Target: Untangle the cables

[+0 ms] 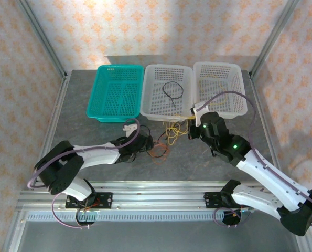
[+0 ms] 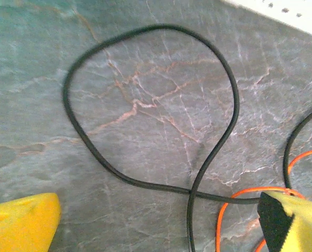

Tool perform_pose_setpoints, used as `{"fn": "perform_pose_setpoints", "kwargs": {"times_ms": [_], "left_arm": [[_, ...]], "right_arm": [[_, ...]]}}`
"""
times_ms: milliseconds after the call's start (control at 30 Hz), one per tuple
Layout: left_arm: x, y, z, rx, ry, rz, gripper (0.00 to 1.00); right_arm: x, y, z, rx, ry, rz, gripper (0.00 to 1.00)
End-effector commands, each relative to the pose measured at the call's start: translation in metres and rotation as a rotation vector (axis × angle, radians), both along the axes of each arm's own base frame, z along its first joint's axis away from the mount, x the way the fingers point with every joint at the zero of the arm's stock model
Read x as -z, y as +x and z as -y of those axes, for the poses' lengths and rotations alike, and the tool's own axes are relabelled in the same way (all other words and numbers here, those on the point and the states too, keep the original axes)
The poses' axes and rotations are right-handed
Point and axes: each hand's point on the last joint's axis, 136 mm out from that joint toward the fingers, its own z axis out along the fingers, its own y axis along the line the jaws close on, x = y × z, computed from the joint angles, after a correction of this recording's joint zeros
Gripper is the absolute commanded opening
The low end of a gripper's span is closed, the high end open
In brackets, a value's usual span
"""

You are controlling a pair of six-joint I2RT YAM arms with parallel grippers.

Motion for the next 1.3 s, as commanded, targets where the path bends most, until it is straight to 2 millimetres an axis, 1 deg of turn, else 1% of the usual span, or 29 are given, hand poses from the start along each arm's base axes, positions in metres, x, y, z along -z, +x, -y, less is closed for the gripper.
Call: {"fn": "perform_pose_setpoints", "kwargs": {"times_ms": [0,100,167,267,333,367,433,533,600,633,700,767,1000,1167,1267], "left_arm": [[-0.035,0.006,-0.005,0.022,0.004,0.093,0.99],[-0.063,0.009,-0.004,0.062,-0.008,0.163,0.99],[-0.081,0.008,0.002,0.119,-0.034,0.210,1.00],[-0.111,0.004,0.022,0.255,-0.109,0.290,0.99],[-0.125,0.000,0.038,0.345,-0.169,0.321,0.99],[-0.131,-0.003,0.047,0.390,-0.199,0.328,0.99],[-0.134,-0.006,0.062,0.462,-0.246,0.326,0.99],[-0.131,-0.011,0.081,0.542,-0.307,0.308,0.98],[-0.127,-0.013,0.088,0.571,-0.332,0.296,0.97],[-0.126,-0.014,0.092,0.588,-0.343,0.292,0.96],[-0.121,-0.016,0.098,0.620,-0.354,0.285,0.89],[-0.117,-0.016,0.101,0.640,-0.349,0.283,0.86],[-0.099,-0.009,0.104,0.679,-0.265,0.270,0.84],[-0.081,-0.002,0.109,0.700,-0.227,0.240,0.78],[-0.078,0.002,0.114,0.704,-0.233,0.241,0.75]], "right_arm": [[-0.001,0.001,-0.007,-0.021,0.027,0.002,0.00],[0.000,0.002,-0.013,-0.043,0.038,-0.008,0.00],[-0.001,0.000,-0.022,-0.090,0.052,-0.017,0.00],[-0.002,-0.002,-0.032,-0.137,0.077,-0.026,0.00],[0.000,-0.003,-0.037,-0.158,0.089,-0.035,0.00],[0.000,-0.003,-0.039,-0.162,0.094,-0.035,0.00],[0.000,-0.003,-0.041,-0.169,0.100,-0.037,0.00],[-0.002,-0.004,-0.042,-0.177,0.104,-0.036,0.00],[-0.002,-0.004,-0.041,-0.172,0.102,-0.036,0.00],[-0.003,-0.004,-0.040,-0.171,0.100,-0.034,0.00],[-0.003,-0.004,-0.039,-0.168,0.101,-0.031,0.00],[-0.004,-0.004,-0.040,-0.170,0.104,-0.031,0.00],[-0.008,-0.004,-0.041,-0.171,0.117,-0.030,0.00],[-0.010,-0.004,-0.041,-0.171,0.123,-0.032,0.00],[-0.011,-0.005,-0.041,-0.172,0.123,-0.034,0.00]]}}
